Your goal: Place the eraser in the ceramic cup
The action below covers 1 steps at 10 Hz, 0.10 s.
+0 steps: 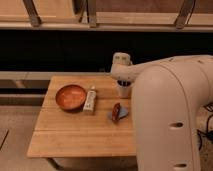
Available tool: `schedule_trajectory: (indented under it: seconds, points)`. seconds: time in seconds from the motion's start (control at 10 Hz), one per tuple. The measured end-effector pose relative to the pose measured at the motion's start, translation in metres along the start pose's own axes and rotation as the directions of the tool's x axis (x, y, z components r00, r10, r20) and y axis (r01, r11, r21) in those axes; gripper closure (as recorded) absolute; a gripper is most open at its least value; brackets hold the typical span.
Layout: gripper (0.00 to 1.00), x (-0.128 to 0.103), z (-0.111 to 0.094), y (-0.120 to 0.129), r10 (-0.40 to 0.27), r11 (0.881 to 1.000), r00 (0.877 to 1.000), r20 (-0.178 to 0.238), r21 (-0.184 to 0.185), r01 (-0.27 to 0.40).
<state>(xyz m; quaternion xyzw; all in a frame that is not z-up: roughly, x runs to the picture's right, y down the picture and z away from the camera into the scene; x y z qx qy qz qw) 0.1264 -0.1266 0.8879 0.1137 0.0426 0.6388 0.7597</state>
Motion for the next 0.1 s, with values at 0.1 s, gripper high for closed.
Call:
schedule_trajectory:
  seconds: [0.1]
  points:
    - [0.20,-0.0001,0.0000,0.0000,0.000,1.000,1.000,0.000,0.000,0.000]
